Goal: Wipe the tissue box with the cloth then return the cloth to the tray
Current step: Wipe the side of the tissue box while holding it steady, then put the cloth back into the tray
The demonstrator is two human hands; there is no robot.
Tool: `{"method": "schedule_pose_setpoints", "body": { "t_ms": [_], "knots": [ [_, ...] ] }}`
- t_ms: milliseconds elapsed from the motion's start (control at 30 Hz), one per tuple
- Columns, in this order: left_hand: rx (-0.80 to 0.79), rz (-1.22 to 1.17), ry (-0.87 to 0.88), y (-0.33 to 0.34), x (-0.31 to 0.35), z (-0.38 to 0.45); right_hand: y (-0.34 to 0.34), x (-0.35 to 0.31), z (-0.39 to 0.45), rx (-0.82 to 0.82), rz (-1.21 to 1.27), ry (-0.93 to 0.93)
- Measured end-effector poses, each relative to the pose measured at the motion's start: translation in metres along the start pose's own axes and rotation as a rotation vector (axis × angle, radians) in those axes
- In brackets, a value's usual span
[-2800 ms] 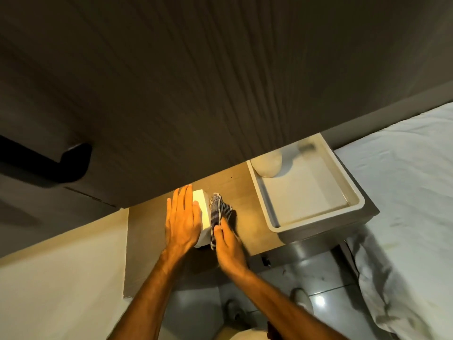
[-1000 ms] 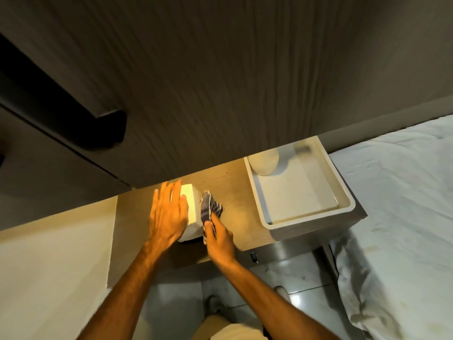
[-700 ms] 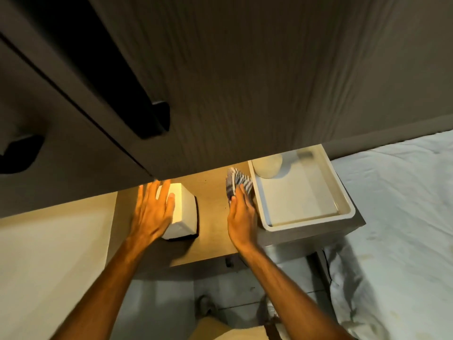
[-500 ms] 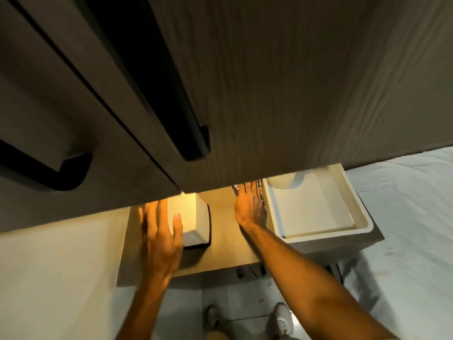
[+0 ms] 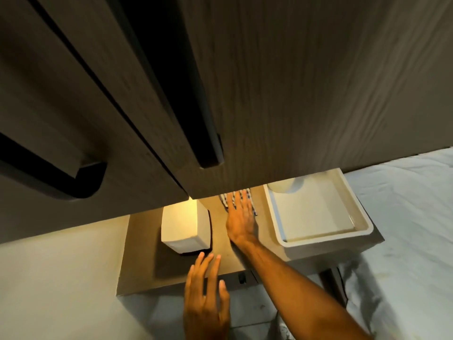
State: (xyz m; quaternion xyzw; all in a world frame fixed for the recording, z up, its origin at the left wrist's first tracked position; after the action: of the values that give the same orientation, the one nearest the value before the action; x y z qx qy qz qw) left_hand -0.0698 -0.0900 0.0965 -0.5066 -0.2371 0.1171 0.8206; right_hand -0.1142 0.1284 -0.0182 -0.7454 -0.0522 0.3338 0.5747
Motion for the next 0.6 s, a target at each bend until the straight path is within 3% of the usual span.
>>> {"method": "schedule_pose_setpoints", "body": {
  "t_ms": [100, 200, 300, 367, 500, 600],
  "knots": [
    [0.025, -0.095, -0.039, 0.001, -0.003, 0.009, 0.017, -0.012, -0.044, -0.035, -0.098, -0.217],
    [0.003, -0.188, -0.078, 0.017, -0.002, 0.029, 0.021, 0.013, -0.095, -0.15, -0.096, -0.29],
    [-0.067, -0.293, -0.088, 0.049, 0.006, 0.051, 0.006, 0.041, -0.144, -0.306, -0.069, -0.274],
    [-0.095, -0.345, -0.13, 0.078, 0.008, 0.066, -0.025, 0.069, -0.172, -0.314, 0.056, -0.155],
    [-0.237, -0.241, -0.163, 0.149, 0.013, 0.086, -0.13, 0.125, -0.181, -0.104, 0.415, 0.106],
    [-0.41, -0.112, -0.118, 0.198, 0.021, 0.085, -0.199, 0.161, -0.151, 0.164, 0.406, 0.143]
  ]
}}
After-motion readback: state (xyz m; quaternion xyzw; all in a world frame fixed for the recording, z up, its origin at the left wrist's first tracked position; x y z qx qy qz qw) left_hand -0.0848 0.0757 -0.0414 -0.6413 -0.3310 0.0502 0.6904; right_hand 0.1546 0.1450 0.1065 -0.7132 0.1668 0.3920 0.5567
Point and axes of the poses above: each hand's wrist, its own z-axis towards the middle knuckle, its own y-axis out of the palm, x = y × z, the point moved 10 cm from there along z, towards the middle knuckle, and after that the axes turned 3 degrees about y, right-handed, at the moved point
